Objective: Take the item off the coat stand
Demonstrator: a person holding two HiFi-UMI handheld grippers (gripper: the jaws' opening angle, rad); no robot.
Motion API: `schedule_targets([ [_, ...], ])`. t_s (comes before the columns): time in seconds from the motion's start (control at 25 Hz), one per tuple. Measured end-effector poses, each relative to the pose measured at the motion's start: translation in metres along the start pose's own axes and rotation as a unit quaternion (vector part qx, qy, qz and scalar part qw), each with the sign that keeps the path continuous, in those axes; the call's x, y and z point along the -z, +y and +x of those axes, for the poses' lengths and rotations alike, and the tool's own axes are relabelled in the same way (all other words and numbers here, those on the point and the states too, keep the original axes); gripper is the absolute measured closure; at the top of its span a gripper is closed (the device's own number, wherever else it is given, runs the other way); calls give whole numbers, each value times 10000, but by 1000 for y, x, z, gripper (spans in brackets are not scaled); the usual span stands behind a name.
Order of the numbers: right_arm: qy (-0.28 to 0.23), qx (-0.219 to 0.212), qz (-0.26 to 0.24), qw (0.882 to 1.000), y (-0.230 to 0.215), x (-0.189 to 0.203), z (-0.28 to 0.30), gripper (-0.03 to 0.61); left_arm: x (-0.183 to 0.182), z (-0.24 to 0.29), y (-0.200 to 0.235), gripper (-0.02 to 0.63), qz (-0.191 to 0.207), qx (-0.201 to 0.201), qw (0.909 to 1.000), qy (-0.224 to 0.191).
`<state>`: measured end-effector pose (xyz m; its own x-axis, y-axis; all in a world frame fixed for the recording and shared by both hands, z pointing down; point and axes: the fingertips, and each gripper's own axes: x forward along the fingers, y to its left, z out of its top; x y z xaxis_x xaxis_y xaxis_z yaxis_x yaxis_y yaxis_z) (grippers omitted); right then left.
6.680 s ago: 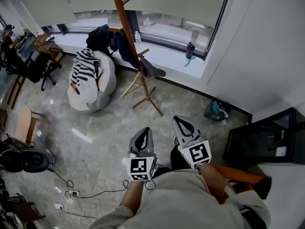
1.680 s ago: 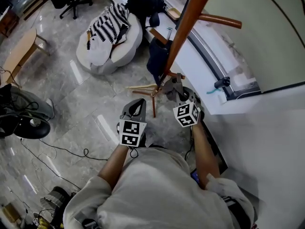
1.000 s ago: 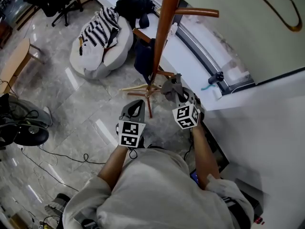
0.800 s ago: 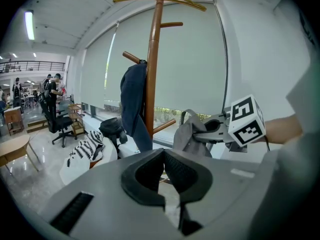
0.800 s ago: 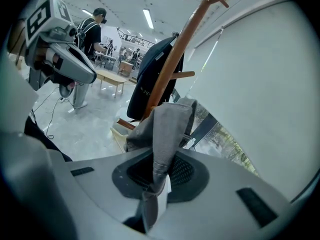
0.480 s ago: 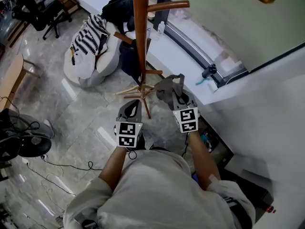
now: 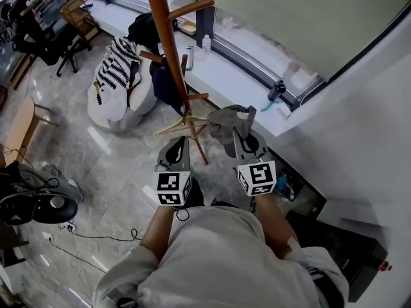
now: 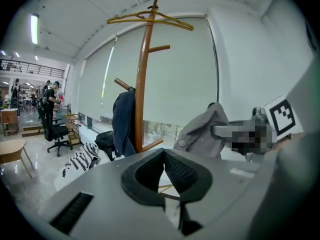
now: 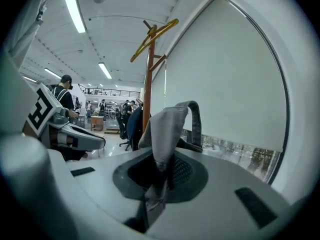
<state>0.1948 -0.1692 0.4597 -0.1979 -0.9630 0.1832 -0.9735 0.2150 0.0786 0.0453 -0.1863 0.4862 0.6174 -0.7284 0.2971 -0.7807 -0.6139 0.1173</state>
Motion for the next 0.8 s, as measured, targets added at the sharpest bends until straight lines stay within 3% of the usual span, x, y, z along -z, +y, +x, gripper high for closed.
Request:
schedule_targets([
  [0.52, -779, 64, -339, 9964, 18, -78, -96, 558, -63, -77, -53, 606, 472, 83, 9947, -907],
  [0.8, -867, 50, -336, 9957, 25, -82, -127, 558, -63, -95, -73, 605, 589, 7, 9928, -1041],
])
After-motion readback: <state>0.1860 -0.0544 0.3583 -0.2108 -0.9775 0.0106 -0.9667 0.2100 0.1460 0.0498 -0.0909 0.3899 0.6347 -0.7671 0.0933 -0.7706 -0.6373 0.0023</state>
